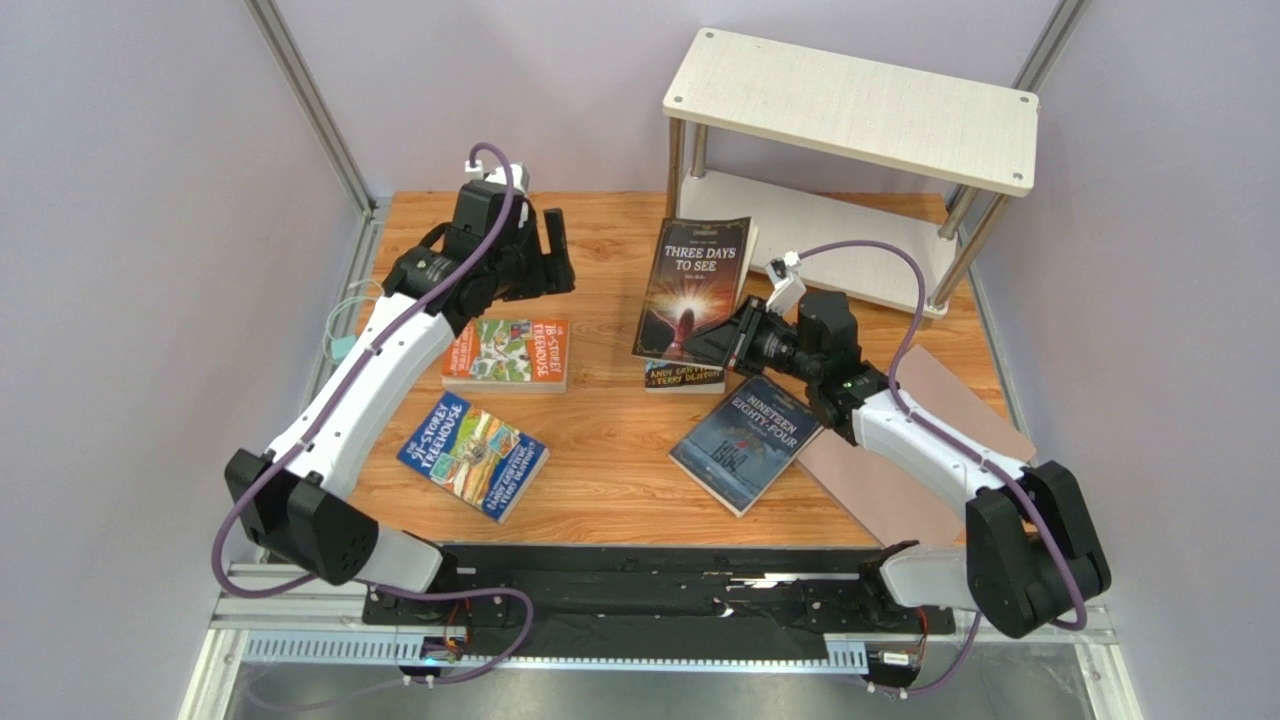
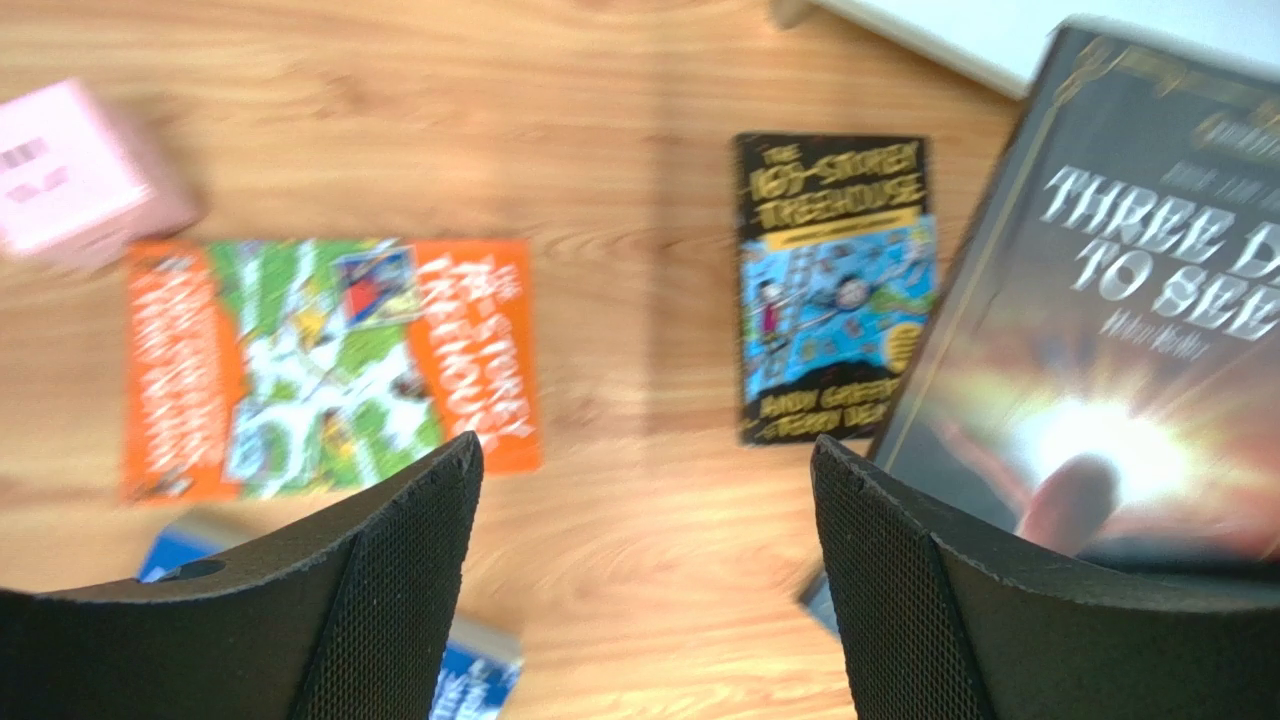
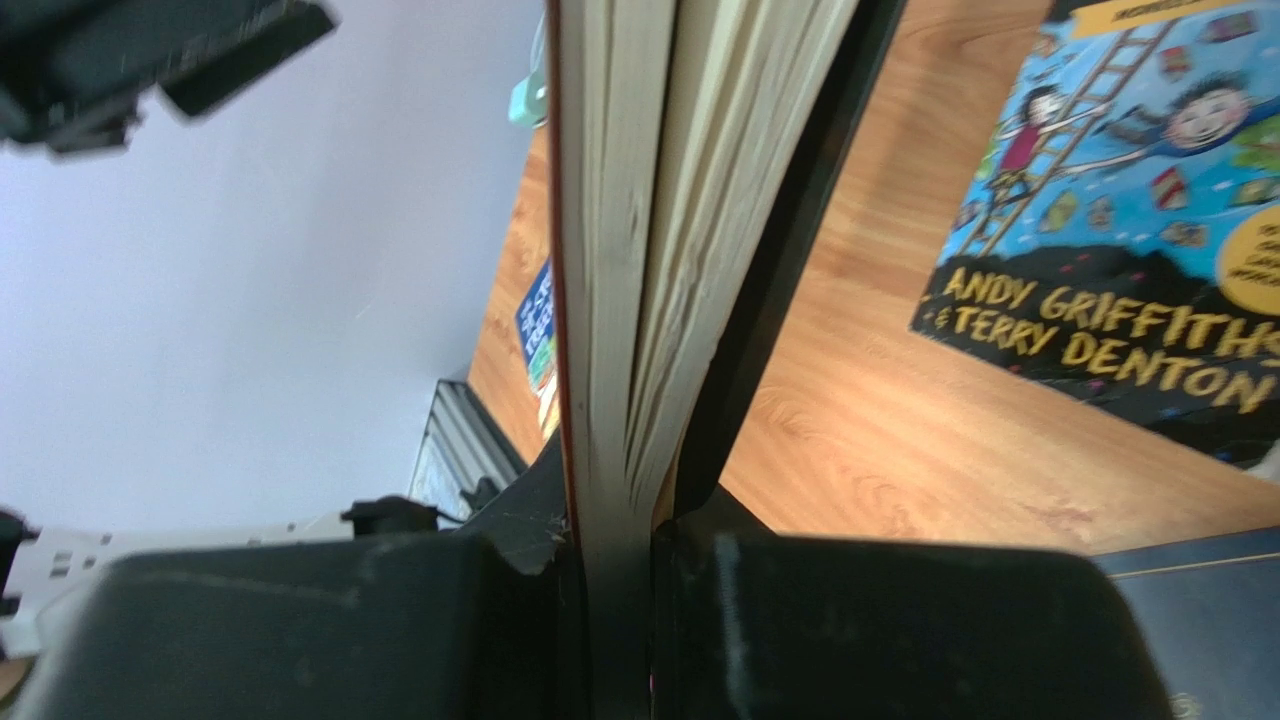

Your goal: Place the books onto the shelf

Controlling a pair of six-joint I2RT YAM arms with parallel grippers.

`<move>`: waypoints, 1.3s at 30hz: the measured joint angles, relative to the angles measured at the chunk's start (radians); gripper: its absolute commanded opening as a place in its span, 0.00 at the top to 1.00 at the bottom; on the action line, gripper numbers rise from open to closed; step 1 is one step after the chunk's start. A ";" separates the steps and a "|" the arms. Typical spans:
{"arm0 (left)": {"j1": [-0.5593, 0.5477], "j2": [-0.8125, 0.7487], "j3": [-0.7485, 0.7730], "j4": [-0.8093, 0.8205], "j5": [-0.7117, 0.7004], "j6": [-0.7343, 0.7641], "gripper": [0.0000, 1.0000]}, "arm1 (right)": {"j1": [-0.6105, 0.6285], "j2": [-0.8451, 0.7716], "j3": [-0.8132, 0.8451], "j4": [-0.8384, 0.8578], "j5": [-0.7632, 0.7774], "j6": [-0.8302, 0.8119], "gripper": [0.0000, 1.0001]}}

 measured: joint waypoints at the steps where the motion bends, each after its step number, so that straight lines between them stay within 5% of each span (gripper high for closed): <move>1: 0.000 -0.023 -0.013 -0.013 -0.024 0.004 0.14 | -0.006 0.014 0.014 -0.005 0.007 -0.005 1.00; 17: 0.000 -0.187 -0.140 -0.056 -0.059 0.053 0.14 | -0.225 0.309 0.180 0.031 0.000 -0.024 1.00; 39: -0.001 -0.177 -0.183 -0.054 0.006 0.089 0.15 | -0.333 0.858 0.771 0.020 -0.101 0.005 0.97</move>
